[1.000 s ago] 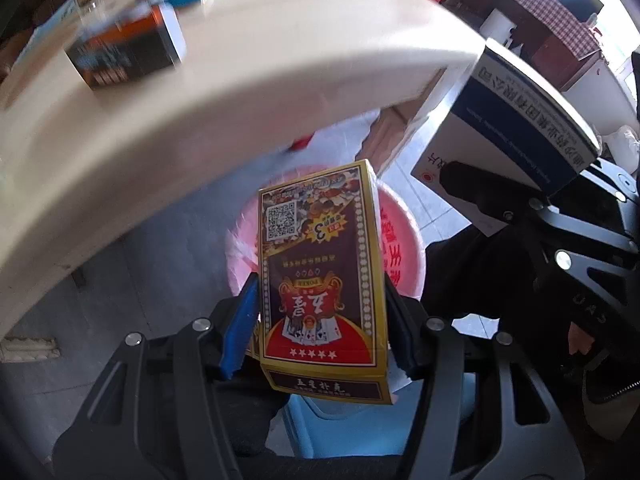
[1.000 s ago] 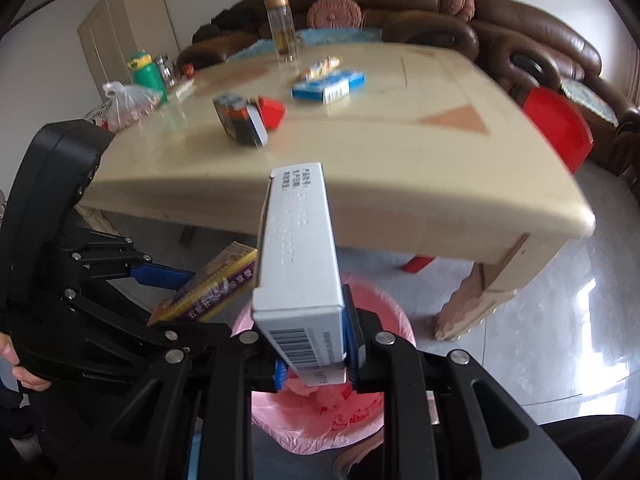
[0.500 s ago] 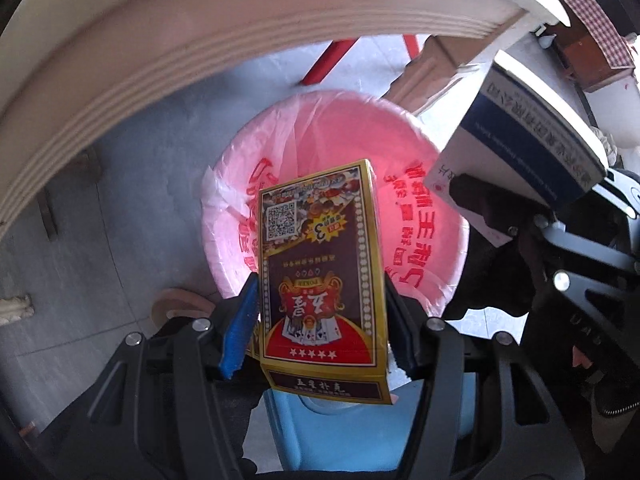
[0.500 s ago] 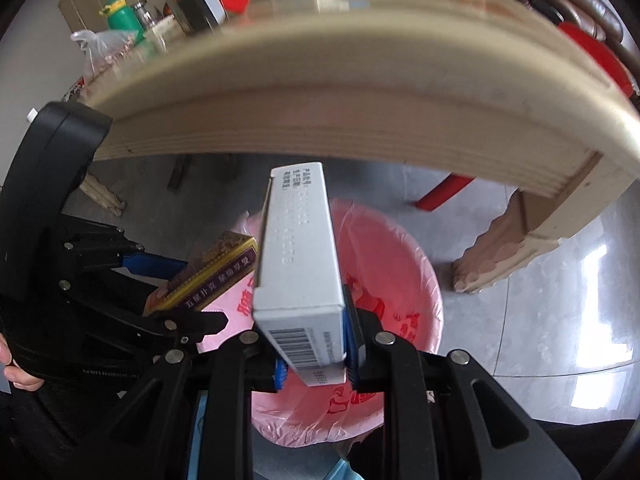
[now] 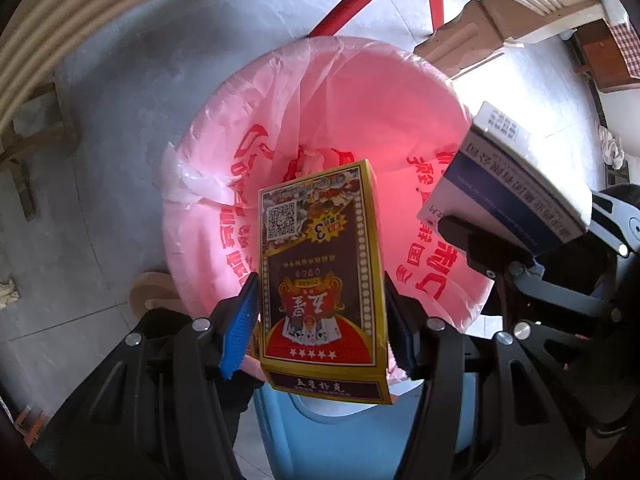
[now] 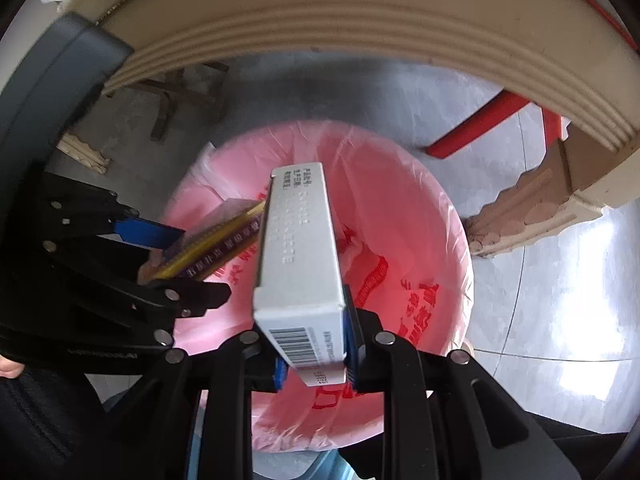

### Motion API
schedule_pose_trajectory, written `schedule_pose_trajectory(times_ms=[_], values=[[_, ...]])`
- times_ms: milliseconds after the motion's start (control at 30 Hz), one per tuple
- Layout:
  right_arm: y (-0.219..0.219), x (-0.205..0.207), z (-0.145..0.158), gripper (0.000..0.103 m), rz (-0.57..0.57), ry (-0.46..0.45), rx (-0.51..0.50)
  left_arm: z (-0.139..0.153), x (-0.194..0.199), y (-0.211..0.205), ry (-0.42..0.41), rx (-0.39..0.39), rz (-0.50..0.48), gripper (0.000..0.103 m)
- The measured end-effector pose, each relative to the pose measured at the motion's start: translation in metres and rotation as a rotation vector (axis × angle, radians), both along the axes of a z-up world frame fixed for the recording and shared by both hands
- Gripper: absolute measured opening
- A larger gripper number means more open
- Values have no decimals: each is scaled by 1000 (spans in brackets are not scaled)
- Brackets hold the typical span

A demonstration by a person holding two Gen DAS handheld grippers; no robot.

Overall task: Collect trash
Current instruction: 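Open the left tool over the bin while the right tool releases the white box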

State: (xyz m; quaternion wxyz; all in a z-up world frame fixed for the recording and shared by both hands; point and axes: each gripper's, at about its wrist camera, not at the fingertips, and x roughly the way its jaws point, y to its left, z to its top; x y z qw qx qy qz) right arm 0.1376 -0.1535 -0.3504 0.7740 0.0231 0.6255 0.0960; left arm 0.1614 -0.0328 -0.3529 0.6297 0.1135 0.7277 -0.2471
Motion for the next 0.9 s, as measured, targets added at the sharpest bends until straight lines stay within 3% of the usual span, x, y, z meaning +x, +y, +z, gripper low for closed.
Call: schedule_pose_trajectory(times_ms=[200, 533, 633, 700, 900], values=[[0, 4, -21, 22, 2, 75, -7, -24, 6, -4, 53, 40, 2, 57], [-4, 10, -31, 22, -5, 111, 6, -35, 7, -15, 68, 59, -18, 58], [-7, 10, -32, 28, -17, 113, 9, -36, 6, -22, 67, 69, -27, 66], [-9, 11, -31, 39, -28, 108, -6, -33, 5, -25, 57, 80, -28, 68], [-13, 11, -31, 48, -44, 112, 0, -29, 9, -26, 38, 82, 1, 72]])
